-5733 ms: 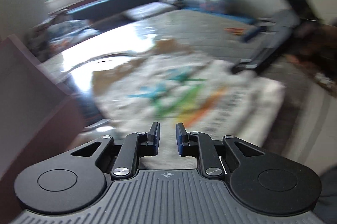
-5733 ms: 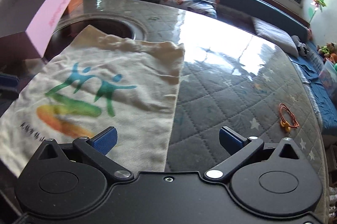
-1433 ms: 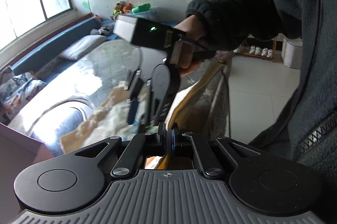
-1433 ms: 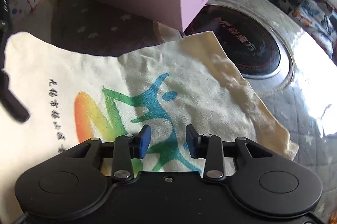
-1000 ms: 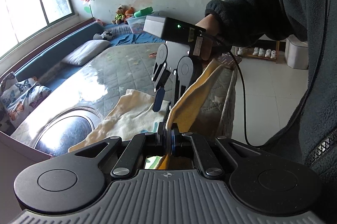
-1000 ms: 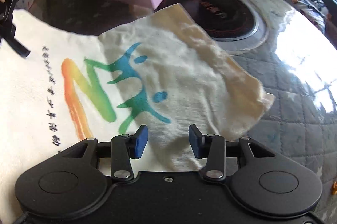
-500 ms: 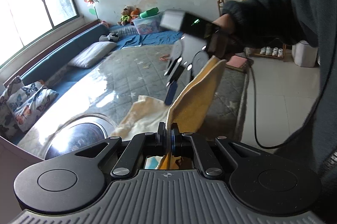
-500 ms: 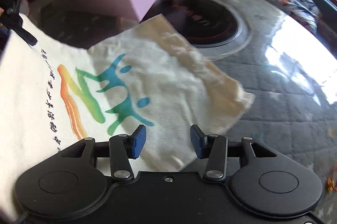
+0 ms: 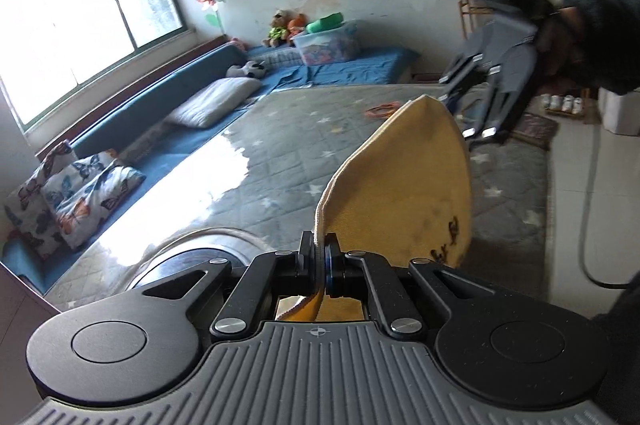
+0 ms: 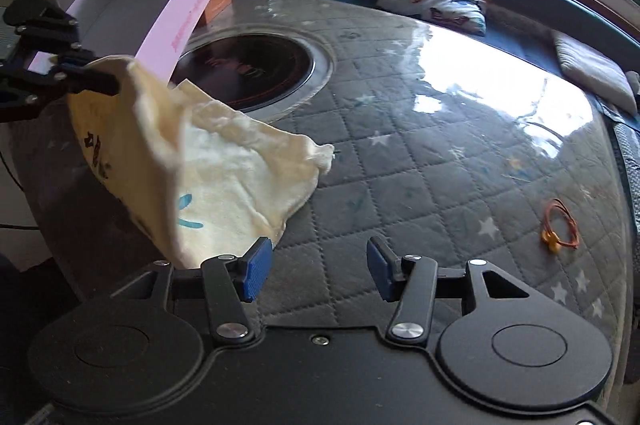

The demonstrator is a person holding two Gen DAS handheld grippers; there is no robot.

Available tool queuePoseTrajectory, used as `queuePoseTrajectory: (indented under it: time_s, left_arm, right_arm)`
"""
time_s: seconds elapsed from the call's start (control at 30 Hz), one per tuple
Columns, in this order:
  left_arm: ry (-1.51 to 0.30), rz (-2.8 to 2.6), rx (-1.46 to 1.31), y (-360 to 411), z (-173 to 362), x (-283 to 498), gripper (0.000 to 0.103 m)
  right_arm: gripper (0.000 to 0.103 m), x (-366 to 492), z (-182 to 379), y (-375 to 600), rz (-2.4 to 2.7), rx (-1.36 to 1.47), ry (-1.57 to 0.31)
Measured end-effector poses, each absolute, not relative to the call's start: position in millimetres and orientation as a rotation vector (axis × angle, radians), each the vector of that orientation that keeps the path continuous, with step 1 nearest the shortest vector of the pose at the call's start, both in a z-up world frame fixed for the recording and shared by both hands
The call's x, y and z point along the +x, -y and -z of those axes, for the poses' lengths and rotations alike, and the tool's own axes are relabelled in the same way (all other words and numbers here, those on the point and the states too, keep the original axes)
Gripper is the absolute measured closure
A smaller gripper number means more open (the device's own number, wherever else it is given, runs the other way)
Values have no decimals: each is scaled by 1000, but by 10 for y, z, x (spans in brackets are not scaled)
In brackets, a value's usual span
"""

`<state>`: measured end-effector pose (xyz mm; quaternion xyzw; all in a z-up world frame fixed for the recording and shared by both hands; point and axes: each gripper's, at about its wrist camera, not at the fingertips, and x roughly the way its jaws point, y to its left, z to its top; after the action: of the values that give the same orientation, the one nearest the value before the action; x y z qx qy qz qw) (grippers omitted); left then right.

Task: Fold shopping bag

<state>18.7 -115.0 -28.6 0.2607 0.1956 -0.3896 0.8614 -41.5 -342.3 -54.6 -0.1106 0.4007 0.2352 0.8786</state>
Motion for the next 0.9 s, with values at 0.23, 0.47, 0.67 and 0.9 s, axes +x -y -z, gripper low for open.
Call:
queuePoseTrajectory:
  time_s: [0.23, 0.47, 0.67, 0.9]
  left_arm:
    - [-438, 772, 519, 1196, 431, 484, 98]
    - [-486, 740, 488, 1260, 593, 734, 98]
    - [-542, 717, 453, 1294, 769, 897, 98]
    - [-541, 690, 395, 1231, 797, 966, 86]
  right_arm:
    - [47, -589, 373, 3385, -504, -222, -765]
    - [47, -665, 381, 3026, -627, -246, -722]
    - [47, -545, 516, 2699, -702, -263, -721]
    - [47, -362, 784, 2463, -676, -300, -760]
